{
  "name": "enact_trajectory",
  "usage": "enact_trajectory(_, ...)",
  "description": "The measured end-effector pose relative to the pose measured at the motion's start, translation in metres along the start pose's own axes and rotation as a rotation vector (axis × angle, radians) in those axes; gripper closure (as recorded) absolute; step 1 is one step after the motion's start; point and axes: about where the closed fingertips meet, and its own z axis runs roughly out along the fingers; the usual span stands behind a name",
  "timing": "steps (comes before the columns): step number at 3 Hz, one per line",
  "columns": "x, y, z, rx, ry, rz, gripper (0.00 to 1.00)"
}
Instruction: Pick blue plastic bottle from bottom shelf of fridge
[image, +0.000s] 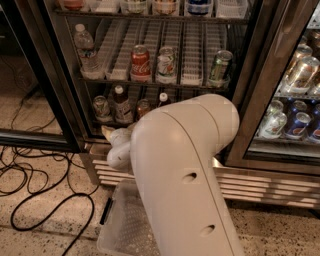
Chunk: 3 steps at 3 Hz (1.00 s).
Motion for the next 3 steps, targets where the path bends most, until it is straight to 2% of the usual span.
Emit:
enact_trajectory(2,-0.016,-0.013,0.018,0.097,-0.073,-0.077,0.21)
enact_trajectory(3,-0.023,-0.018,0.022,0.127,-0.099,-0.096,0.24)
